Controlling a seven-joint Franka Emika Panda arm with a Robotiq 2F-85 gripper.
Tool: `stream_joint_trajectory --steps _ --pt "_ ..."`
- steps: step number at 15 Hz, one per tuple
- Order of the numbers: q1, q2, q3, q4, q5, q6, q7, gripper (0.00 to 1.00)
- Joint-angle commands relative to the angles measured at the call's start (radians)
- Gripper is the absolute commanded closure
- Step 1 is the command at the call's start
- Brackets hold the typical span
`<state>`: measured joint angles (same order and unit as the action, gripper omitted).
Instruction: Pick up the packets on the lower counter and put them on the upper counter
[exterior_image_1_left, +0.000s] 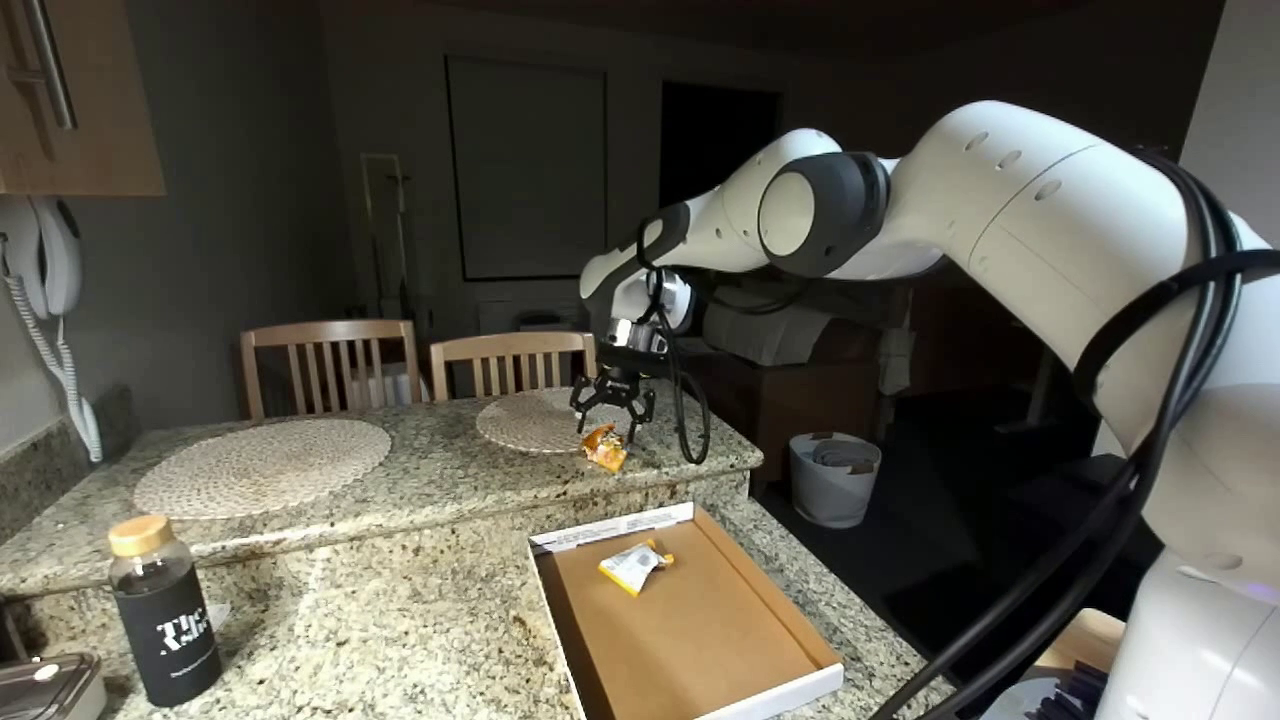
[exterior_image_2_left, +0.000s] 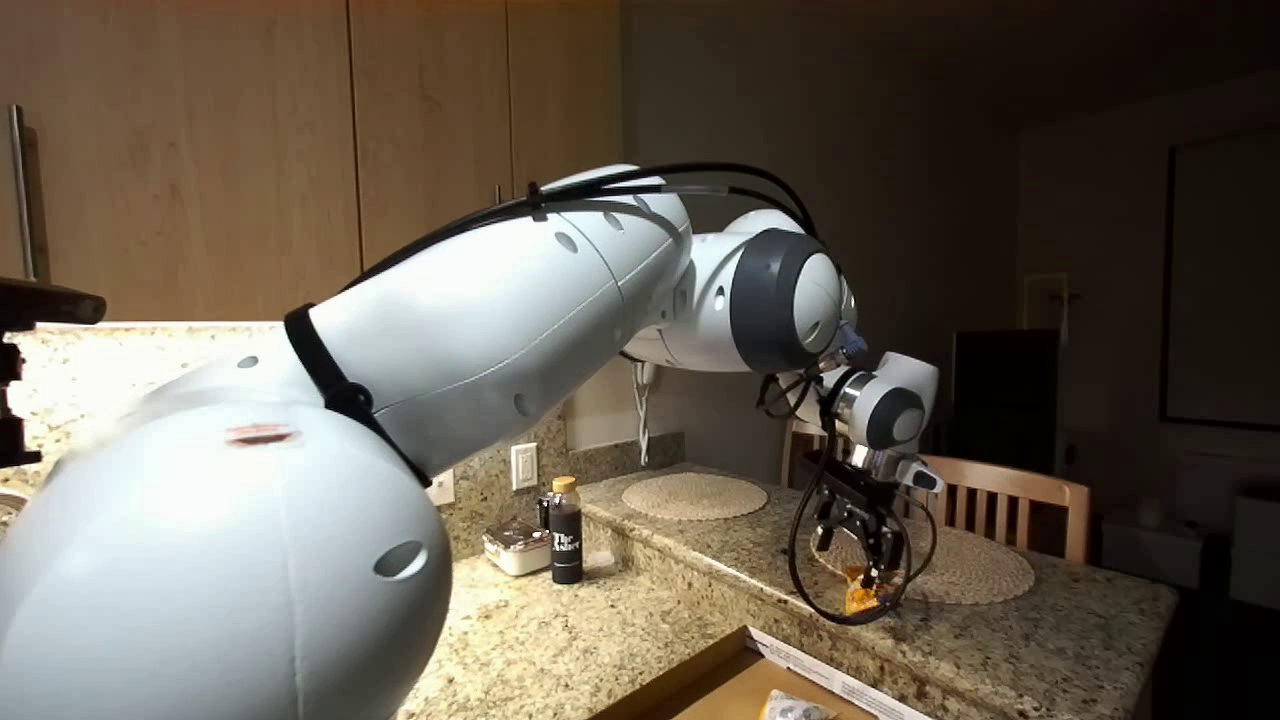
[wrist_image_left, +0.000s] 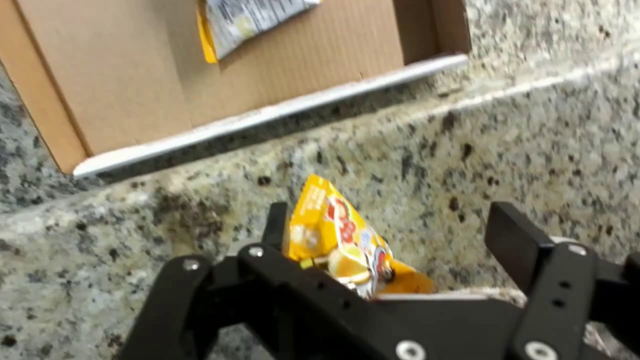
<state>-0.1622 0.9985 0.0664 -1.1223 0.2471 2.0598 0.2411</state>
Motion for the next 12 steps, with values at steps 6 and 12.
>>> stream_joint_trajectory --steps 6,12 --pt "0.096 -0.256 -0.127 -0.459 -0.216 -0.049 -0.14 0.0" --pt "0.143 -0.265 -0.139 -0.521 -0.312 0.064 -0.116 0.0"
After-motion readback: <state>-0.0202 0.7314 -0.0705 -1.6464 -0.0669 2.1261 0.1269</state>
